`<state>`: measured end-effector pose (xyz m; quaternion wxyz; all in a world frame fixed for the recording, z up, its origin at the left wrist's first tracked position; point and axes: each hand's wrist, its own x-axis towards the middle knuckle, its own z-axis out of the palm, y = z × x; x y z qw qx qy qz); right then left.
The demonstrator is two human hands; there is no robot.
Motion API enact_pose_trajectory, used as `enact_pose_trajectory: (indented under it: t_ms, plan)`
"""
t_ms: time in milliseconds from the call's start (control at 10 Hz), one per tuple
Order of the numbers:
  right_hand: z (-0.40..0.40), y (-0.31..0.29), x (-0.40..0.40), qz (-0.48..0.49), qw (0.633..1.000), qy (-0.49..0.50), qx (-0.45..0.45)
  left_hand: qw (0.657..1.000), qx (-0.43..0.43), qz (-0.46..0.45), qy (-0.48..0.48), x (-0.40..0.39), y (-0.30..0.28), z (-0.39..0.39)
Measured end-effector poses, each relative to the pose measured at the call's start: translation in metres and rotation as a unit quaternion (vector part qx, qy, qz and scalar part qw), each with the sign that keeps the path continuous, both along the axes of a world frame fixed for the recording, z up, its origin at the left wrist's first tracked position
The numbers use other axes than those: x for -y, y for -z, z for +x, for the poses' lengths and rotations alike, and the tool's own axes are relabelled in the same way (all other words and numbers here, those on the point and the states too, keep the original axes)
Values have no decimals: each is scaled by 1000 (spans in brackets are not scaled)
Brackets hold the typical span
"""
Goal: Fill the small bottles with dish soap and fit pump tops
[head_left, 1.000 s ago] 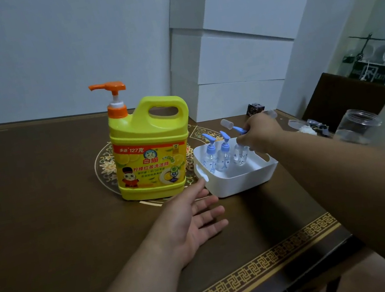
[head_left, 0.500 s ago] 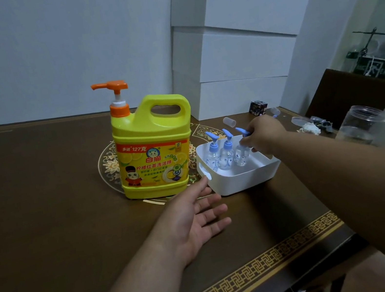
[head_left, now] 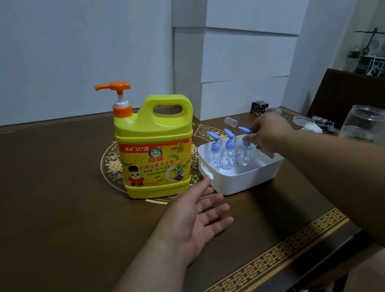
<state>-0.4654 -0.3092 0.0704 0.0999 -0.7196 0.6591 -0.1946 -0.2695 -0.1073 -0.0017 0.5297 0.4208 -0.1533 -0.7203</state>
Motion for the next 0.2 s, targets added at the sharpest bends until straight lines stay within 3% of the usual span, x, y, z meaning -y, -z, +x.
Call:
enact_pose_trajectory:
  t_ms: [200]
  plan:
    - [-1, -4, -4, -42, 999, 7, 12, 1000, -1, -5, -3, 0, 1, 0]
